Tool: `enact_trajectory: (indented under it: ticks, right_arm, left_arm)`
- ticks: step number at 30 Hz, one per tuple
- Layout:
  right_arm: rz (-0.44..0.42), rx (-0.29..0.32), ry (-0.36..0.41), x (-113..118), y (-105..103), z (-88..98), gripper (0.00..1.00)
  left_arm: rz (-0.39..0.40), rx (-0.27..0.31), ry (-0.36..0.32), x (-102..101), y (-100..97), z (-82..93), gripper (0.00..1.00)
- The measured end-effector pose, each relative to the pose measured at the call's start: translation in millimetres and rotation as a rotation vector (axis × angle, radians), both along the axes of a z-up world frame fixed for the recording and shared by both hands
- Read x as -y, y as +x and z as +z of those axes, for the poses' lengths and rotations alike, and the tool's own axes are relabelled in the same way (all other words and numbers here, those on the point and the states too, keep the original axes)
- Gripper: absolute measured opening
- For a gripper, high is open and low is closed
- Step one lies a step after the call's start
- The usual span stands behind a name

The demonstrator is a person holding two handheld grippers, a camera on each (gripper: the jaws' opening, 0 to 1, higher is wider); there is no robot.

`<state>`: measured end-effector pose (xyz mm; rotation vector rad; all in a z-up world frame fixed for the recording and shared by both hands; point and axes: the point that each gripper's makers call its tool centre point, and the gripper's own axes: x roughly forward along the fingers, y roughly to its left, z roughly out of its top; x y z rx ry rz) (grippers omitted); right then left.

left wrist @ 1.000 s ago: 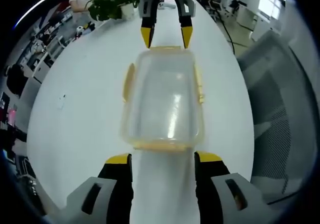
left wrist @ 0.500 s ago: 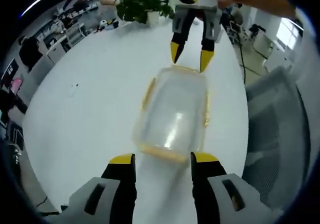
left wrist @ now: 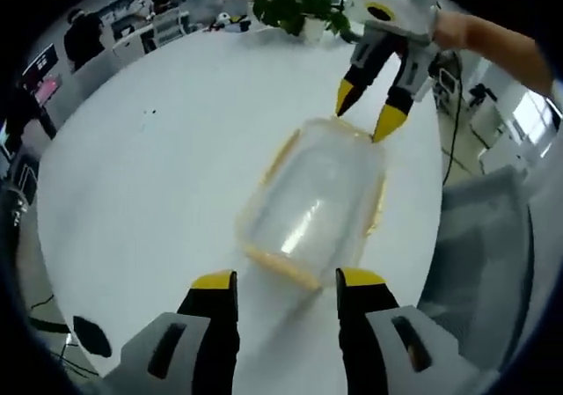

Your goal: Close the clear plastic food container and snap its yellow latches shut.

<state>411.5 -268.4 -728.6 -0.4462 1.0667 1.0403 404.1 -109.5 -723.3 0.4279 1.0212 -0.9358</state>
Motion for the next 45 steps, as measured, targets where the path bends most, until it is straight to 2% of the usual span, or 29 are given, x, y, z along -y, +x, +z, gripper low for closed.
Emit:
enact_trajectory:
  ticks: [8, 11, 15, 17, 26, 31, 33, 45]
  right_arm:
    - [-0.112, -0.015, 0.03, -2, 4, -0.5, 0.34]
    - [-0.148, -0.033, 0.042, -4, 4, -1.5, 0.35]
    - [-0.188, -0.05, 0.041, -4, 3, -4.2, 0.35]
    - [-0.241, -0.065, 0.057, -4, 5, -5.1, 0.35]
    - [-0.342, -0.111, 0.077, -10, 5, -9.4, 0.36]
    - [-0.393, -0.137, 0.087, -9, 4, -9.7, 0.35]
    - [-0.405, -0.146, 0.092, -9, 4, -10.2, 0.35]
    - [-0.428, -0.161, 0.102, -10, 1, -10.3, 0.33]
  left_arm:
    - [0.173, -0.044, -0.042, 2, 6.1, -2.6, 0.44]
    - [0.232, -0.078, -0.063, 5, 4.6, -4.9, 0.46]
    - [0.267, -0.102, -0.066, 6, 2.3, -8.9, 0.47]
    - [0.311, -0.134, -0.079, 7, -0.6, -11.2, 0.47]
    - [0.466, -0.188, -0.139, 9, 0.4, -16.5, 0.45]
    - [0.5, -0.208, -0.169, 14, -0.1, -16.5, 0.41]
    - [0.515, -0.232, -0.19, 18, -1.7, -15.8, 0.37]
    - [0.515, -0.234, -0.181, 19, -1.7, -18.1, 0.36]
